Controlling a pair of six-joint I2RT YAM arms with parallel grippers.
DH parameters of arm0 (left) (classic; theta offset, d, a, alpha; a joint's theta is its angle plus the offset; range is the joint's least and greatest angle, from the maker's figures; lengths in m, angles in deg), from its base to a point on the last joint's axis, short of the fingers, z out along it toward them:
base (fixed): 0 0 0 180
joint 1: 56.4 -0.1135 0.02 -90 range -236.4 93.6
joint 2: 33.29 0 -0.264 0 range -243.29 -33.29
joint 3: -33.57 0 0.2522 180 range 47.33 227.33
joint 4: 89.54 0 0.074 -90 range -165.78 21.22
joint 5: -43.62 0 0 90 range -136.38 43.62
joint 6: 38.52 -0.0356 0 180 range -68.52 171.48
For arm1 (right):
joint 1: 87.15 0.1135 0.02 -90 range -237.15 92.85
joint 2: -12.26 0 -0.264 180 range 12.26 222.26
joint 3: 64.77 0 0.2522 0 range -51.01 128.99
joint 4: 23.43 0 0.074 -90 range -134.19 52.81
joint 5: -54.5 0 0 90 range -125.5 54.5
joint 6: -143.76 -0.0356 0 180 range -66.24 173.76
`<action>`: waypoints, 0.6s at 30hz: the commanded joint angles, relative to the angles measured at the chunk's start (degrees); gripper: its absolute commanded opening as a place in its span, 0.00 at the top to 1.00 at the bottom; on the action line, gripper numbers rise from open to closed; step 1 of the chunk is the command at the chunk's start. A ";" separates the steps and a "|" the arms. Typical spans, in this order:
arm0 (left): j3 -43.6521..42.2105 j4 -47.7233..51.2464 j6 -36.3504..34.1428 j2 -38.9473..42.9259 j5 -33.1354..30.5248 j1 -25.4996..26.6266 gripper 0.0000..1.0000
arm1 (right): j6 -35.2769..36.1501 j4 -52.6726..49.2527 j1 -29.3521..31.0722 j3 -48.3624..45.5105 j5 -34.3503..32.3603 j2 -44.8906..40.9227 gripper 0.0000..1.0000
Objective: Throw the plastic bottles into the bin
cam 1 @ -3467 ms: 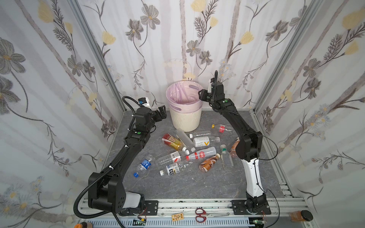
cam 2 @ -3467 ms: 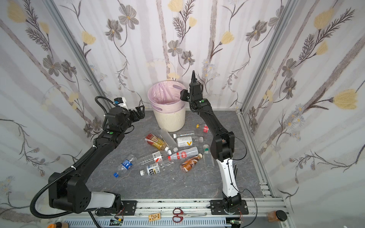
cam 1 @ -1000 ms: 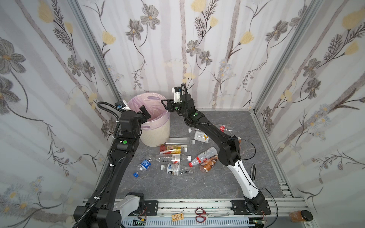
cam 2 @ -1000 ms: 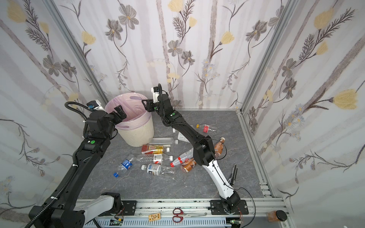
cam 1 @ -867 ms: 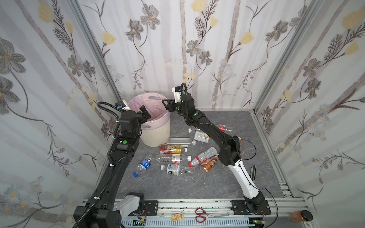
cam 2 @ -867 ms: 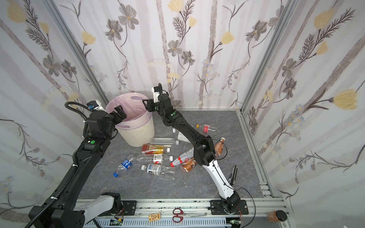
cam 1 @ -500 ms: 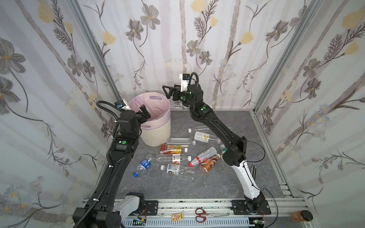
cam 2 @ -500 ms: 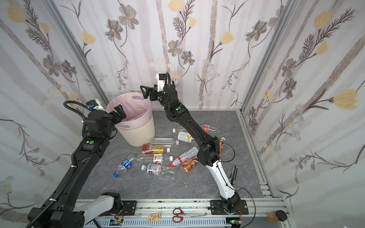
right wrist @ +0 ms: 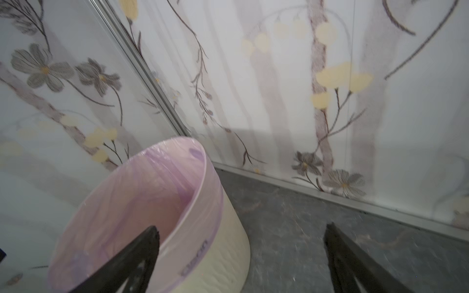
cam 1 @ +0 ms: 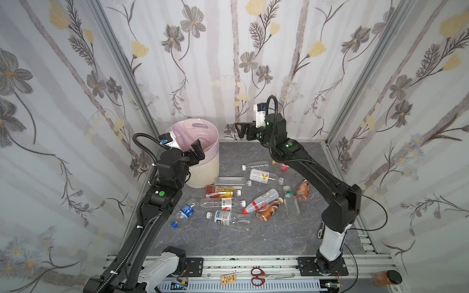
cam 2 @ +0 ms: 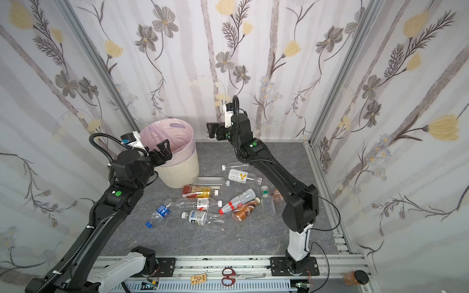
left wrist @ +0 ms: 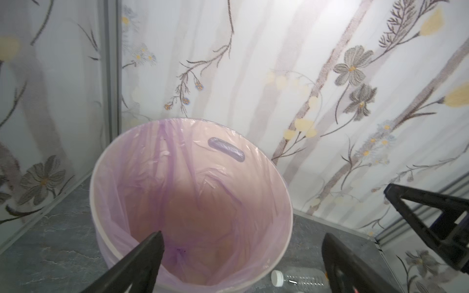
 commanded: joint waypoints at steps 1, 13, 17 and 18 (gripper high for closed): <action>-2.11 -0.40 3.03 1.09 0.32 2.95 0.00 | 2.31 7.55 -0.38 -14.84 -6.13 -9.75 0.00; -16.34 -0.57 14.05 1.97 5.86 10.11 0.00 | 2.68 4.96 7.81 -42.37 -12.46 -15.74 0.00; -22.01 -0.75 17.39 3.89 9.38 10.11 0.00 | 2.58 6.68 12.24 -45.87 -14.55 -14.89 0.00; -23.45 -0.73 17.80 4.88 9.66 10.12 0.00 | 2.57 7.04 15.12 -46.26 -15.07 -14.35 0.00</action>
